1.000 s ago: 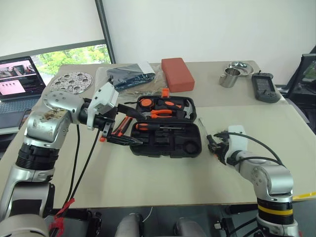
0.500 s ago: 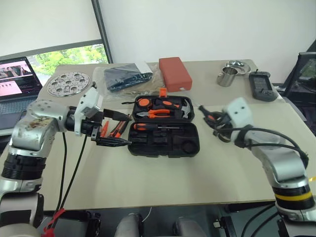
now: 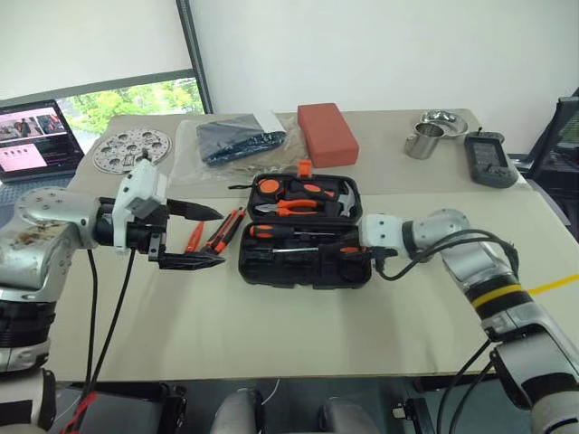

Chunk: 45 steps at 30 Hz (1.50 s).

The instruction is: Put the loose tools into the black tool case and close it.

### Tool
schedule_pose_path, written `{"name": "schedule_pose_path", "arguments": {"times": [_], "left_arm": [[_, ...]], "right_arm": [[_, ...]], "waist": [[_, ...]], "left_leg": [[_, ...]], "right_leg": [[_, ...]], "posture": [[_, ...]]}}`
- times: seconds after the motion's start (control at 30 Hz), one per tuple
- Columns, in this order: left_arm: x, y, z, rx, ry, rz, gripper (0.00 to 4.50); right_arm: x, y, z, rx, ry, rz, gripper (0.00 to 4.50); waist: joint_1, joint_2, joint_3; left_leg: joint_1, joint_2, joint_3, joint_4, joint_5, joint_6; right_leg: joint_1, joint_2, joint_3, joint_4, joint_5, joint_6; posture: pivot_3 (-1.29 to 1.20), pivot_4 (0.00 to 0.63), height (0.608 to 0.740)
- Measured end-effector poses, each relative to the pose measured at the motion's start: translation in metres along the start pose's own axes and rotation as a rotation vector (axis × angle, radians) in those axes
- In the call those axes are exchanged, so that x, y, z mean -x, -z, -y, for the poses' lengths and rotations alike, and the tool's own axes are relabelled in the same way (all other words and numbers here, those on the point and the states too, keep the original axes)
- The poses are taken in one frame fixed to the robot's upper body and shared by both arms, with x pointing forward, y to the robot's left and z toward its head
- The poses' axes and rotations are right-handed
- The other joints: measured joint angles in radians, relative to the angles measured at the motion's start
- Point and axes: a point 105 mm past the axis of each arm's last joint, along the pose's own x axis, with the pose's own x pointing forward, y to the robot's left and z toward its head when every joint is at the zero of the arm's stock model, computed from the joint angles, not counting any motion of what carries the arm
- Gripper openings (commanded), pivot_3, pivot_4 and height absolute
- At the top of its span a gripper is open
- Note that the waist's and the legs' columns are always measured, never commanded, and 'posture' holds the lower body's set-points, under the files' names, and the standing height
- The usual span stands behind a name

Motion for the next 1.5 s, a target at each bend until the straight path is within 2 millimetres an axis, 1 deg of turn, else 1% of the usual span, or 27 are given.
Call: {"name": "schedule_pose_path", "arguments": {"times": [0.1, 0.2, 0.43, 0.63, 0.93, 1.0, 1.03, 1.13, 1.23, 1.27, 1.37, 1.43, 1.5], "left_arm": [[0.002, 0.001, 0.000, 0.009, -0.017, -0.013, 4.50], [0.001, 0.000, 0.002, -0.001, -0.017, -0.015, 4.50], [0.004, 0.001, 0.002, 0.010, -0.045, -0.023, 4.50], [0.004, -0.002, 0.003, -0.003, -0.050, -0.013, 4.50], [0.004, -0.003, 0.003, -0.002, -0.057, -0.010, 4.50], [0.004, -0.003, 0.002, -0.002, -0.059, -0.010, 4.50], [0.004, -0.003, 0.002, -0.002, -0.061, -0.010, 4.50], [0.004, -0.002, 0.002, -0.003, -0.064, -0.012, 4.50], [0.004, -0.002, 0.002, -0.003, -0.064, -0.011, 4.50], [0.004, -0.002, 0.002, -0.003, -0.064, -0.011, 4.50], [0.004, -0.002, 0.002, -0.001, -0.062, -0.012, 4.50], [0.003, -0.001, 0.002, 0.002, -0.060, -0.012, 4.50], [0.003, 0.000, 0.002, 0.006, -0.057, -0.013, 4.50]], "right_arm": [[-0.002, 0.003, 0.010, 0.007, -0.003, -0.011, 1.03], [-0.005, 0.005, 0.014, -0.005, -0.004, -0.016, 1.03], [-0.008, 0.015, 0.015, -0.042, -0.010, -0.034, 1.03], [-0.009, 0.015, 0.018, -0.069, -0.006, -0.032, 1.03], [-0.007, 0.019, 0.017, -0.115, -0.019, -0.044, 1.03], [-0.007, 0.019, 0.017, -0.123, -0.022, -0.044, 2.02], [-0.007, 0.019, 0.018, -0.129, -0.020, -0.043, 2.28], [-0.004, 0.018, 0.021, -0.146, -0.009, -0.036, 3.24], [0.001, 0.014, 0.023, -0.165, -0.001, -0.021, 4.30], [0.002, 0.013, 0.024, -0.165, 0.004, -0.015, 4.42], [0.005, 0.008, 0.024, -0.184, 0.007, 0.010, 4.42], [0.012, 0.006, 0.025, -0.220, 0.008, 0.029, 4.42], [0.022, -0.002, 0.032, -0.252, 0.043, 0.077, 4.42]], "waist": [[-0.005, 0.000, 0.000], [-0.004, 0.000, 0.000], [-0.003, 0.001, 0.001], [-0.003, 0.001, 0.001], [0.000, 0.001, 0.001], [0.001, 0.001, 0.001], [0.001, 0.001, 0.001], [0.001, 0.001, 0.001], [0.000, 0.001, 0.001], [0.000, 0.001, 0.001], [0.000, 0.001, 0.001], [0.000, 0.002, 0.002], [0.001, 0.003, 0.002]], "left_leg": [[0.002, 0.002, 0.002, 0.000, 0.000, 0.000], [0.003, 0.003, 0.002, 0.000, 0.000, -0.001], [0.004, 0.003, 0.003, 0.000, 0.000, -0.001], [0.004, 0.003, 0.003, 0.000, 0.000, -0.001], [0.004, 0.002, 0.003, 0.000, 0.000, -0.001], [0.004, 0.002, 0.003, 0.000, 0.000, -0.001], [0.004, 0.002, 0.003, 0.000, 0.000, -0.001], [0.004, 0.002, 0.003, 0.000, 0.000, -0.001], [0.004, 0.003, 0.003, 0.000, 0.000, -0.001], [0.004, 0.003, 0.003, 0.000, 0.000, -0.001], [0.004, 0.003, 0.003, 0.000, 0.000, -0.001], [0.003, 0.003, 0.003, 0.000, 0.000, -0.001], [0.003, 0.003, 0.003, 0.000, 0.000, -0.001]], "right_leg": [[0.001, 0.001, 0.000, 0.000, 0.000, 0.000], [0.001, 0.001, 0.000, 0.001, 0.000, -0.001], [0.001, 0.000, 0.000, 0.002, 0.000, -0.001], [0.001, 0.000, -0.001, 0.003, 0.000, -0.001], [0.001, 0.000, -0.001, 0.003, 0.000, -0.001], [0.001, 0.000, -0.001, 0.003, 0.000, -0.001], [0.001, 0.000, -0.001, 0.003, 0.000, -0.001], [0.001, 0.000, -0.001, 0.003, 0.000, -0.001], [0.001, 0.000, -0.001, 0.003, 0.000, -0.001], [0.001, 0.000, -0.001, 0.003, 0.000, -0.001], [0.001, 0.000, -0.001, 0.003, 0.000, -0.001], [0.000, 0.000, -0.001, 0.003, 0.000, -0.001], [0.000, 0.000, -0.001, 0.003, 0.000, -0.001]], "posture": [[0.00, 0.150, 0.740], [0.00, 0.150, 0.740], [0.00, 0.150, 0.740], [0.00, 0.150, 0.740], [0.00, 0.150, 0.740], [0.00, 0.150, 0.740], [0.00, 0.150, 0.740], [0.00, 0.150, 0.740], [0.00, 0.150, 0.740], [0.00, 0.150, 0.740], [0.00, 0.150, 0.740], [0.00, 0.150, 0.740], [0.00, 0.150, 0.740]]}}
